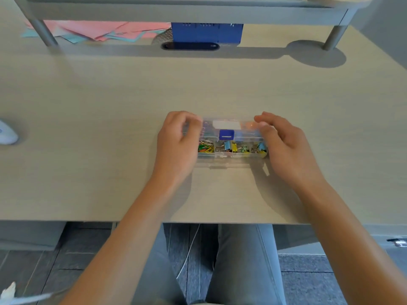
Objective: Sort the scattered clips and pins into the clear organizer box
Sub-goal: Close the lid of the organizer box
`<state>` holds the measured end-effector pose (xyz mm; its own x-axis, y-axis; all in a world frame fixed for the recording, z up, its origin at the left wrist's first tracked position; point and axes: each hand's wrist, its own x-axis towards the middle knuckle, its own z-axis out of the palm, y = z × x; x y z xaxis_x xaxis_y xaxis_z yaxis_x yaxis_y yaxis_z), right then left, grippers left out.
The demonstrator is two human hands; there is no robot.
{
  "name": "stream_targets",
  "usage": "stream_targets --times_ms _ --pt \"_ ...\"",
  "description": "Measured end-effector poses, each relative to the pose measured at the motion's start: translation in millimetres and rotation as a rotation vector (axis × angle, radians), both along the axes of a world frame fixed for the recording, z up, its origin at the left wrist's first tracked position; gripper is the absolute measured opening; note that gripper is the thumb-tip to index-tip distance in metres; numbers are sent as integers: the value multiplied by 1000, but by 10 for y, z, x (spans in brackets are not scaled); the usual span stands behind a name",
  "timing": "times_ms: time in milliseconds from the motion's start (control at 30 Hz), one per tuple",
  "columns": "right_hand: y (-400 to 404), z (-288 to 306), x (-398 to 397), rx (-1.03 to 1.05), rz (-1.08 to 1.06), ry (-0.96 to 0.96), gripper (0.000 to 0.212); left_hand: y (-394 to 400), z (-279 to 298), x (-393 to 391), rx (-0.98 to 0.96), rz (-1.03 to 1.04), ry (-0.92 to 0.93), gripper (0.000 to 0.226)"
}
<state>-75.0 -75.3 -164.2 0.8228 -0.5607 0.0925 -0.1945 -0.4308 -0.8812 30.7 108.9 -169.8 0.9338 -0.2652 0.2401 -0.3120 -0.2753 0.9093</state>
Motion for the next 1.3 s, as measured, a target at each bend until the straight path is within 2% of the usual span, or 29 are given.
stream_targets --times_ms 100,233,367,567,733,900,1300 --pt "6 -34 -45 -90 36 11 35 64 -76 -84 153 -101 -81 18" --pt "38 -87 -129 -273 95 26 42 131 -166 -120 261 -172 -172 33" --pt "33 -172 -188 -363 125 67 51 190 -214 -139 333 -206 -191 36" --pt "36 -153 -202 -326 132 60 47 193 -218 -201 407 -190 -197 39" --pt "81 -142 -162 -291 218 -70 26 182 -212 -254 471 -183 -227 44" --pt "132 -142 -85 -218 167 -100 14 168 -193 -289 500 -170 -242 57" --pt "126 -167 -123 -289 227 -82 38 195 -208 -281 510 -187 -265 68"
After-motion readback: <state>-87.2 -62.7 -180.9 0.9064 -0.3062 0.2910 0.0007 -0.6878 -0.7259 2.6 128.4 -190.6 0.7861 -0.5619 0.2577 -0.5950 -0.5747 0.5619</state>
